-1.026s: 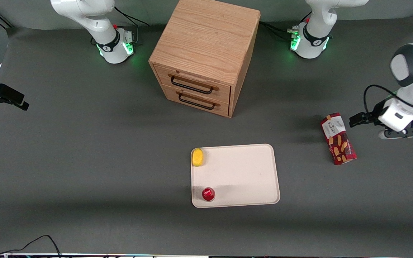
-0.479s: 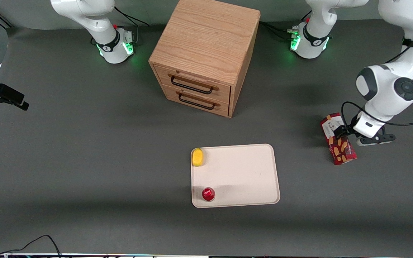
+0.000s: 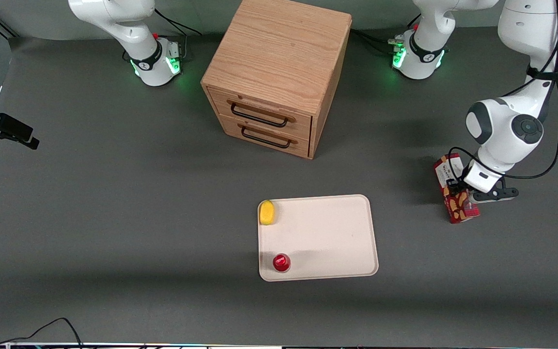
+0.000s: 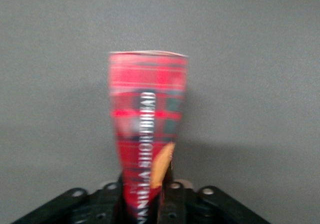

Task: Place red cookie box on tray
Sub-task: 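Lift the red box upward with the left gripper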

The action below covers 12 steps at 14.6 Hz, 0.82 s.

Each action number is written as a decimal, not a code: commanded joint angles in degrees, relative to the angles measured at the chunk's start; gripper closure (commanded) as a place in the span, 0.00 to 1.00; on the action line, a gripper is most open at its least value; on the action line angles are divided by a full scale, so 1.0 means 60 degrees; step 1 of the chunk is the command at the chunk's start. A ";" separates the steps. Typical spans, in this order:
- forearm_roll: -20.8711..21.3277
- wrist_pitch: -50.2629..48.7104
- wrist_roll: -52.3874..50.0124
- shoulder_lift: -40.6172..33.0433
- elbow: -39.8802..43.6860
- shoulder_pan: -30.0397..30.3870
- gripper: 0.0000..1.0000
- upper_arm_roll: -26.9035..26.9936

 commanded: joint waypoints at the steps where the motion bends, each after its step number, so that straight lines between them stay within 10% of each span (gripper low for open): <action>1: -0.0172 -0.0256 0.0224 -0.0457 -0.0002 -0.0060 1.00 0.0045; 6: -0.0012 -0.4421 0.0165 -0.2739 0.0858 -0.0060 1.00 0.0089; 12: 0.1219 -1.1413 -0.0025 -0.3550 0.5411 -0.0060 1.00 0.0089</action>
